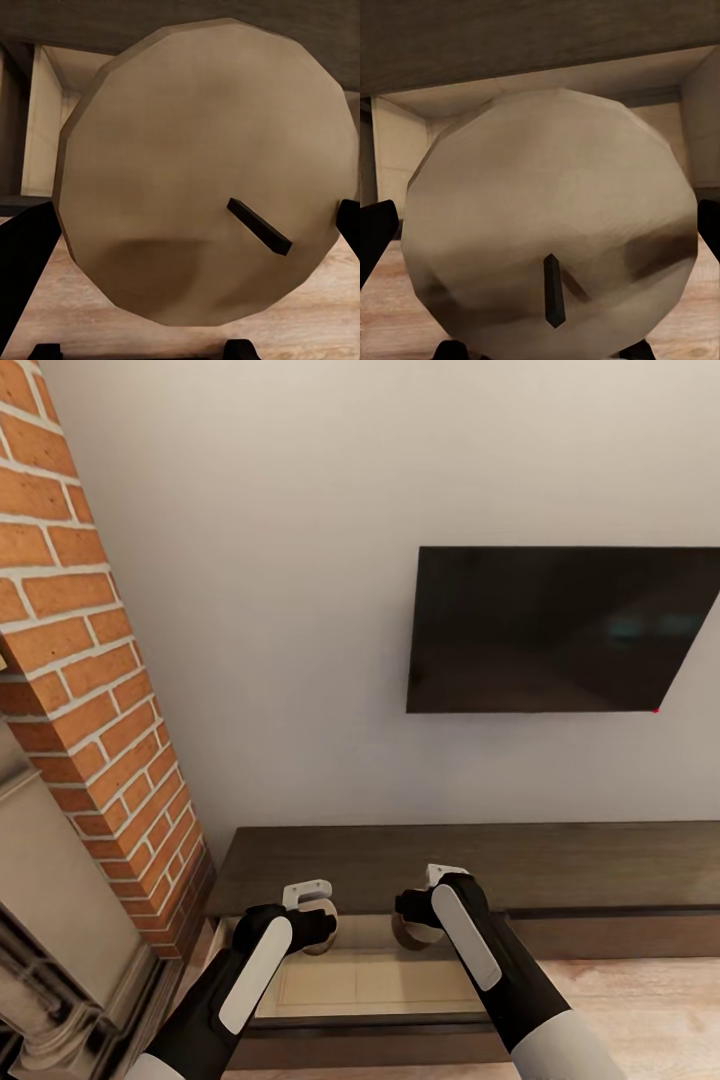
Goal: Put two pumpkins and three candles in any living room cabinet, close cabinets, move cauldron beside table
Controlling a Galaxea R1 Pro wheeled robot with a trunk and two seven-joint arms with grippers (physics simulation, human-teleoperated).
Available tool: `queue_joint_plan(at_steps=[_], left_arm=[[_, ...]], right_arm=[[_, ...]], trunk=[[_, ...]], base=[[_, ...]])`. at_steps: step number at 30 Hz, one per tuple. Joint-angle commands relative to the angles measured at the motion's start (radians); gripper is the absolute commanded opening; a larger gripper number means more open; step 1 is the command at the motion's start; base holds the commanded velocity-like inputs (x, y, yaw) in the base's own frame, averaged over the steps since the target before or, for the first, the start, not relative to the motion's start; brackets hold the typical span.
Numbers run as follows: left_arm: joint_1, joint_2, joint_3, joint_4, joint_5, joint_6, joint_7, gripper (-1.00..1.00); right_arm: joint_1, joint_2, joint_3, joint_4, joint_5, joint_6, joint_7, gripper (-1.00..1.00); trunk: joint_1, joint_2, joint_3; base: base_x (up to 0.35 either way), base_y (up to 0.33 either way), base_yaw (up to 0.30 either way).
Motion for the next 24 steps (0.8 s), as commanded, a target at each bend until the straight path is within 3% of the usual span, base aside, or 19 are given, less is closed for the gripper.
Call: queue_joint_plan(at_steps=[1,24], left_arm=[[-0.001,0.0,-0.001,-0.001,0.011,0.001,0.01,-1.0],[-0.001,0.0,-0.001,-0.001,0.012,0.001,0.01,-1.0]], right_arm=[[-0.001,0.0,0.001,-0.001,-0.012,0.0,-0.009,-1.0],[-0.001,0.0,0.001,-0.006,-0.016,-0.004,-0.008,-1.0]], trunk=[[0.004,-0.009,-0.005],[0.092,-0.17,-0.077]], base=[[0.0,0.0,0.0],[0.0,0.0,0.0]])
